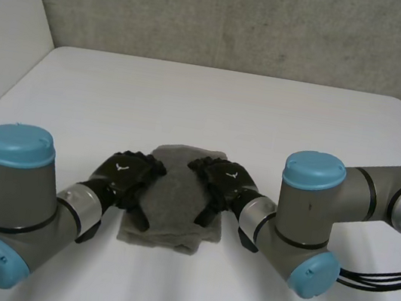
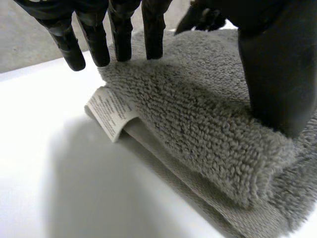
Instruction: Fold the towel.
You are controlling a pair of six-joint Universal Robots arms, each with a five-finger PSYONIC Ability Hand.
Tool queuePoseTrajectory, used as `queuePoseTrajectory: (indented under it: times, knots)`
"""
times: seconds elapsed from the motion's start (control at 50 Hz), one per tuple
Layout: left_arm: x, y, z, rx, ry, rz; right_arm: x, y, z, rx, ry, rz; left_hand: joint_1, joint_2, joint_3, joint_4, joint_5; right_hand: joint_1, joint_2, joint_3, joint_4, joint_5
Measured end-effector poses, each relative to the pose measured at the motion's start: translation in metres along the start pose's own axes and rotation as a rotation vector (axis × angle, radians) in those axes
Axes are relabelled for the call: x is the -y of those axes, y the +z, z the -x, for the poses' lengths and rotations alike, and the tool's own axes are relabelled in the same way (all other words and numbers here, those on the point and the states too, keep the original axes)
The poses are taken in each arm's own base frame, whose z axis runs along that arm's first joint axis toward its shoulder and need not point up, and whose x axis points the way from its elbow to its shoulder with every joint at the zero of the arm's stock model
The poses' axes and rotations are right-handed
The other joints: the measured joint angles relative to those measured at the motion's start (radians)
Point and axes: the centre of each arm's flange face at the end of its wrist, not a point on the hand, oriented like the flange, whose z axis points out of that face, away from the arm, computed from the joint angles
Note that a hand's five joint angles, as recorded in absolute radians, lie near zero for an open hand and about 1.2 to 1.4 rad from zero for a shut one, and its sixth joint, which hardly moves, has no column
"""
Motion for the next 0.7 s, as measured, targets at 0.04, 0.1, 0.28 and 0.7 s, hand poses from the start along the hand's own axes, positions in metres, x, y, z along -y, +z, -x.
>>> queuePoseTrajectory:
  times: [0.04,0.1,0.28,0.7]
  knots:
    - [0.005,0.000,0.002,0.016,0.002,-0.014,0.003,-0.004,0.001,-0.007,-0.026,-0.005,0.000,0.000,0.000,0.000,0.004,-0.001,0.000,0.000,0.000,0.000]
    - [0.013,-0.002,0.003,0.034,0.006,-0.041,0.013,-0.011,0.002,-0.013,-0.049,-0.028,0.000,0.000,0.000,0.000,0.009,-0.001,0.000,0.000,0.000,0.000]
    - [0.062,-0.017,0.004,0.066,0.013,-0.195,0.074,-0.049,-0.010,-0.092,-0.098,-0.207,0.000,0.000,0.000,0.000,0.008,-0.001,0.000,0.000,0.000,0.000]
    - [0.155,-0.047,0.006,0.154,-0.145,-0.347,0.155,-0.130,-0.089,-0.545,-0.160,-0.379,-0.033,0.000,0.000,0.000,-0.033,-0.001,0.000,0.000,0.000,0.000]
